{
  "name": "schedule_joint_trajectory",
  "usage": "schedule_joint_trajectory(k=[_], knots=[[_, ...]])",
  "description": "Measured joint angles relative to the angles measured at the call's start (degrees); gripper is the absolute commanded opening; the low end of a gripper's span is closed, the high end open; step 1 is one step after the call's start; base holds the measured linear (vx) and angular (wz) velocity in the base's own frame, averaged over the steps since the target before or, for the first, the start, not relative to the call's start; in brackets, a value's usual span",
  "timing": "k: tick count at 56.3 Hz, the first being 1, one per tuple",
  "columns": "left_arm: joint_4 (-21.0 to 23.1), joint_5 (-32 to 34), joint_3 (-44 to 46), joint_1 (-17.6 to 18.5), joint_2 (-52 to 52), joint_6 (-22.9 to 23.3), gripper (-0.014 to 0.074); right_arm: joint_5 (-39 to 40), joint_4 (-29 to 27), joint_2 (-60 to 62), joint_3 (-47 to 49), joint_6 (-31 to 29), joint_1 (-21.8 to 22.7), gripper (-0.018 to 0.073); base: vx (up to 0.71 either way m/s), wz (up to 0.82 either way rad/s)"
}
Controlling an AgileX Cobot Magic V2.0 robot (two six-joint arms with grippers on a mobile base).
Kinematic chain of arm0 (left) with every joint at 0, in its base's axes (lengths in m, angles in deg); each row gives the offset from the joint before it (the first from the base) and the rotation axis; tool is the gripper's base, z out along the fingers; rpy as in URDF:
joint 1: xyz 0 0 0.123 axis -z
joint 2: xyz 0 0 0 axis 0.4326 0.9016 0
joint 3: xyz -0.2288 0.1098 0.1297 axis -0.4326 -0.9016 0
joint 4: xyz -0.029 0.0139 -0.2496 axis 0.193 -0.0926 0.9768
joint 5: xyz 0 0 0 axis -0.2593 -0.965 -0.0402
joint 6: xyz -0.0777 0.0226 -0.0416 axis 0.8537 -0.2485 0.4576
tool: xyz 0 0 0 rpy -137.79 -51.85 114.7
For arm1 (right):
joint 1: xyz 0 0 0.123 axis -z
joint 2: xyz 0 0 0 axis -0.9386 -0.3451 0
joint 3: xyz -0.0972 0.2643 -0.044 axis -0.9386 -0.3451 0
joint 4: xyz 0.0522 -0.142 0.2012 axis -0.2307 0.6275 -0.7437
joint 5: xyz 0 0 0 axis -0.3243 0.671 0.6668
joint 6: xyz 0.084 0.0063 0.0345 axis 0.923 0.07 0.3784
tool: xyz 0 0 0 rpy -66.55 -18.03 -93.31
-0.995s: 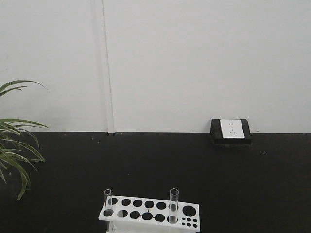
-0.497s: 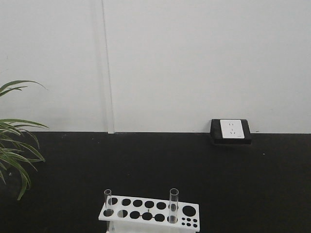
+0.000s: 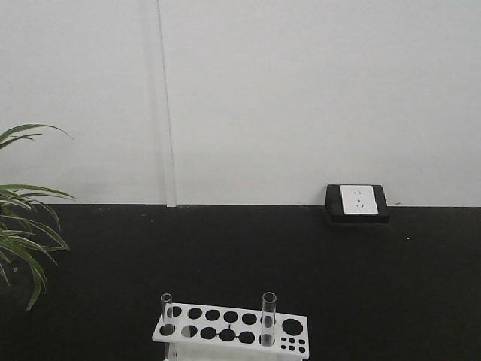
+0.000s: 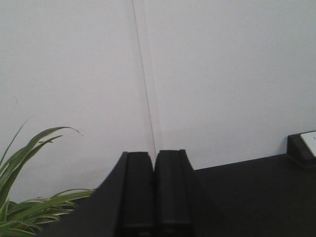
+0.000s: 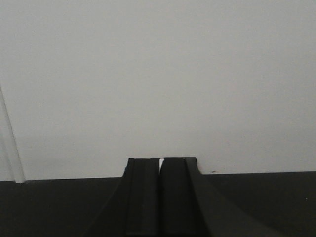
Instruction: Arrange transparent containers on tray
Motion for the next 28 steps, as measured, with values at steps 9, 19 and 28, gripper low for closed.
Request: schedule_joint_trajectory(k=[9,19,28], knots=[[0.00,-0.41,0.00,0.00,1.23,0.01,0.0112,-0.91,0.00,-1.25,0.00,0.00,0.00,0.0167,0.00,0.00],[0.00,-1.40,0.00,0.00,1.58,0.01,0.0272,-1.10,0.00,-1.43,0.00,0.00,0.00,0.0424,0.00,0.00],[0.00,-3.33,0.18,0.00,1.58,0.01,0.0491,-1.10,0.00,-1.74,0.00,0.00,0.00,0.0646,0.00,0.00]])
